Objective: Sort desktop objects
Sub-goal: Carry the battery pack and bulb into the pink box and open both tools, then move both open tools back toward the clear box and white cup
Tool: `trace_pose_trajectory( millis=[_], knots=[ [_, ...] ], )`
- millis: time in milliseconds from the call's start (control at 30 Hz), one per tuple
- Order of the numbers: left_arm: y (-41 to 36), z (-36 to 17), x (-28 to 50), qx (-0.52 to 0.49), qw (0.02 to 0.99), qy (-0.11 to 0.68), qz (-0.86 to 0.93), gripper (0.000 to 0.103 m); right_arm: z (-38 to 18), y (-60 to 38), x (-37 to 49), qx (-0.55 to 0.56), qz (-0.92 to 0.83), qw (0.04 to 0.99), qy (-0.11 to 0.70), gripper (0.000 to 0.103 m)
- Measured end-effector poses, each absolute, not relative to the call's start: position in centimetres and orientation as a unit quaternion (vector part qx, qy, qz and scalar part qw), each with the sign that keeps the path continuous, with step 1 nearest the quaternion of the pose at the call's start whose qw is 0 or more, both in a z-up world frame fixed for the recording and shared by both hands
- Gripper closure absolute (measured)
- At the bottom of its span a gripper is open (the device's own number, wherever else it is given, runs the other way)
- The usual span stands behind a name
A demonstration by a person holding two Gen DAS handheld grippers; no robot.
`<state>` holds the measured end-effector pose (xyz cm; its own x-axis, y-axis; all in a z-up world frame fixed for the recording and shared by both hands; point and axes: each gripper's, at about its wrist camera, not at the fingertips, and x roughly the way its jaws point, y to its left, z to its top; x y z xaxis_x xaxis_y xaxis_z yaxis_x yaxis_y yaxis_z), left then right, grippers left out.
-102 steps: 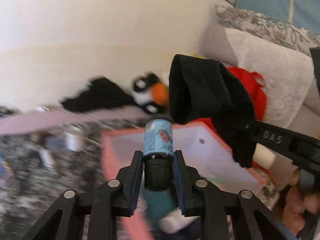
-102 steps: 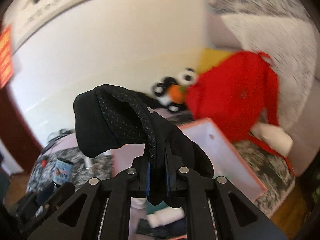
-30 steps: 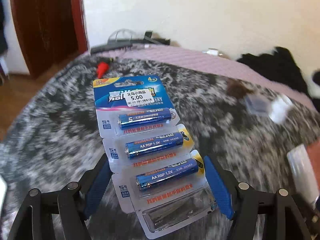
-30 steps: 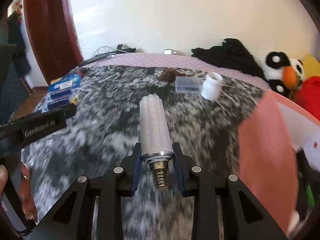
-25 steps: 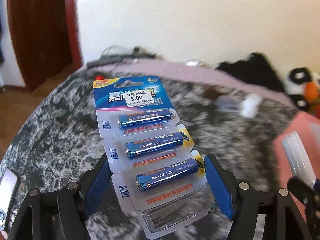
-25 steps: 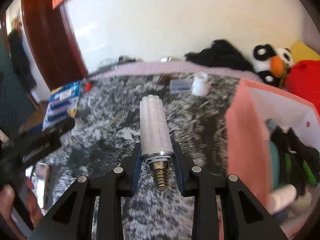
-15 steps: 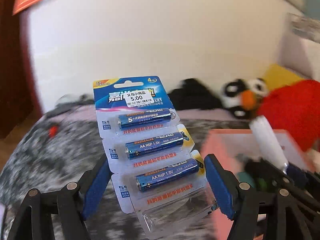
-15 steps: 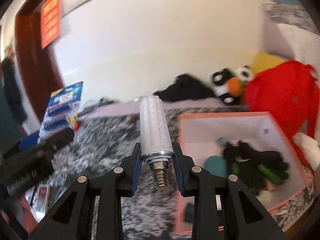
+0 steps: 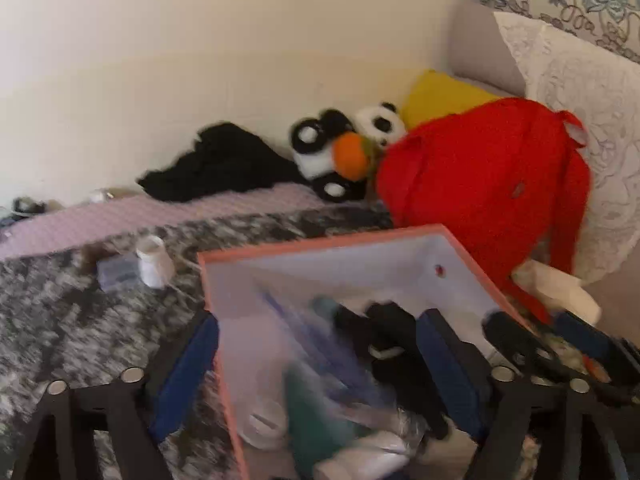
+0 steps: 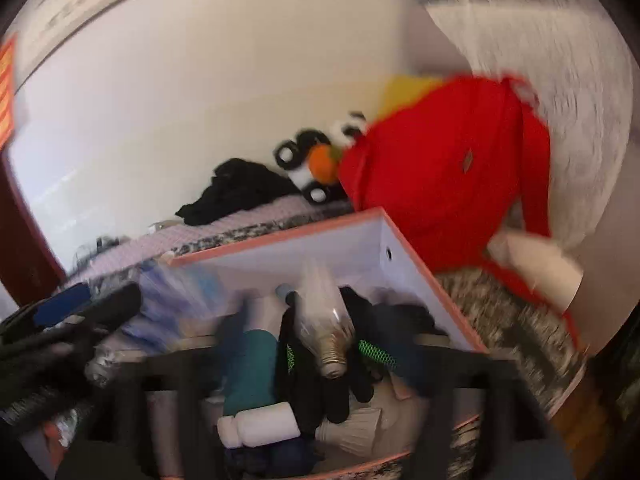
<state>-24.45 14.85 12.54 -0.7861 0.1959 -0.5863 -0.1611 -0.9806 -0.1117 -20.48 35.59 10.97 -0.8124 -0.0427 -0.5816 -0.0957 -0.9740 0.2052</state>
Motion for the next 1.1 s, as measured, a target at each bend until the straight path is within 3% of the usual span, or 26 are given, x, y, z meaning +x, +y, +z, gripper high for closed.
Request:
trace_pose_trajectory(
  millis=[100,233,667,1100],
  knots=[
    [13.0,12.8,-24.9,-0.307,0.066,-0.035,0.949,0.010,10.6,38.1,-21.4,-0.306,0.935,0.000,0.177,0.014],
    [10.0,12.2,-24.5,-0.310,0.043,-0.047,0.949,0.009,10.9,38.6,-21.5,-0.285,0.939,0.006,0.193,0.014],
    [-2.8,9.3,-20.6,-0.326,-0.080,-0.084,0.938,0.009,10.8,29.9,-21.5,-0.286,0.949,-0.039,0.127,0.014],
    [-11.7,8.0,-17.5,-0.325,-0.137,-0.099,0.931,0.009,9.8,16.5,-21.2,-0.292,0.948,-0.108,0.057,0.015]
  ],
)
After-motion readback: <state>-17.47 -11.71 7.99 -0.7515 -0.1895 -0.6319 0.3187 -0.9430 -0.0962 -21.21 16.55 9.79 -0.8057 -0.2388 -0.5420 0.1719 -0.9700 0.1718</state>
